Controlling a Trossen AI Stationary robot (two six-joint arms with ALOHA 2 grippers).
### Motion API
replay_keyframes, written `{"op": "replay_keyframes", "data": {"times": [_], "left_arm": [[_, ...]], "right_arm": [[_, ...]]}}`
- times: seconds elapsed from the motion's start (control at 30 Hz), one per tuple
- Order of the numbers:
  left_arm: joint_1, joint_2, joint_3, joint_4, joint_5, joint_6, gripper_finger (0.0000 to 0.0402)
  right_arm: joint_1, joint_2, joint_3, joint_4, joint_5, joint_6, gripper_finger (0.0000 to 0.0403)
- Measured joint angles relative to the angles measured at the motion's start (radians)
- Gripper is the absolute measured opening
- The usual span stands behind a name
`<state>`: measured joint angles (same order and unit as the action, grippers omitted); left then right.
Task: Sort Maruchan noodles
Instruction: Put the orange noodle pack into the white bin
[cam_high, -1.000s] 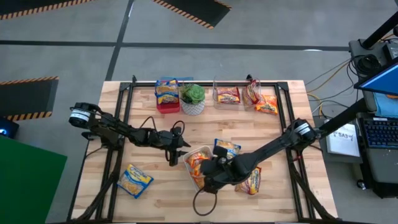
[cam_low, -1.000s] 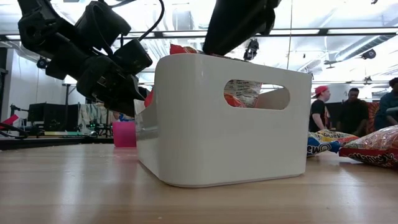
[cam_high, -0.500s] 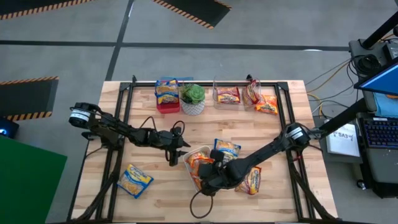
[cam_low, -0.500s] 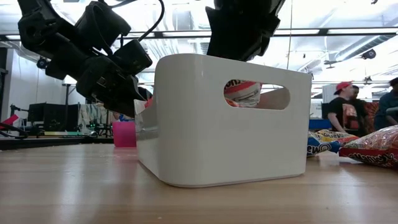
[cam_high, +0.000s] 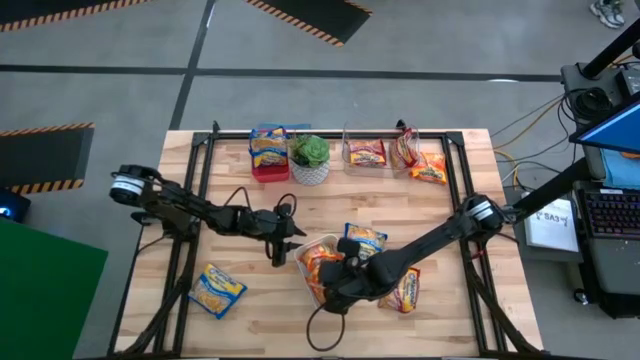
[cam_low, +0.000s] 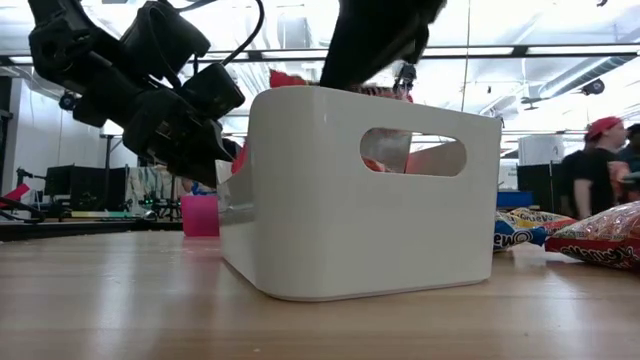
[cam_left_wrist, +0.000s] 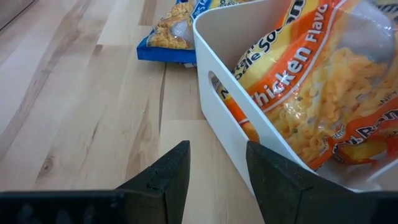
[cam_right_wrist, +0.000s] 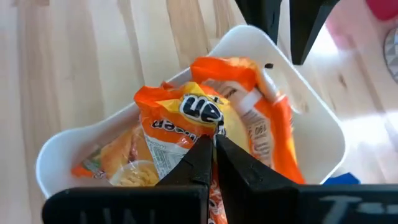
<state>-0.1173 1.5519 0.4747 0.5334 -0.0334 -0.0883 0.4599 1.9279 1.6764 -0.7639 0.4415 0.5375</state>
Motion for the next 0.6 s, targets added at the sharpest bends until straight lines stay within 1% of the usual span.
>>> {"op": "replay_keyframes", "data": {"times": [0.23,0.5,0.6], "left_arm": [[0.0,-0.054,0.0,-0.021,0.0,0.001,0.0141],[0.0,-0.129,0.0,-0.032,0.0,0.008,0.0141],[-0.002,-0.155,0.0,-0.035,0.0,0.008,0.0141]], "right_arm": [[0.0,-0.043,0.0,-0.017,0.005,-0.052,0.0009],[-0.001,-0.032,-0.017,-0.014,0.009,-0.063,0.0009],[0.0,-0.011,-0.034,-0.012,0.037,-0.043,0.001]]}}
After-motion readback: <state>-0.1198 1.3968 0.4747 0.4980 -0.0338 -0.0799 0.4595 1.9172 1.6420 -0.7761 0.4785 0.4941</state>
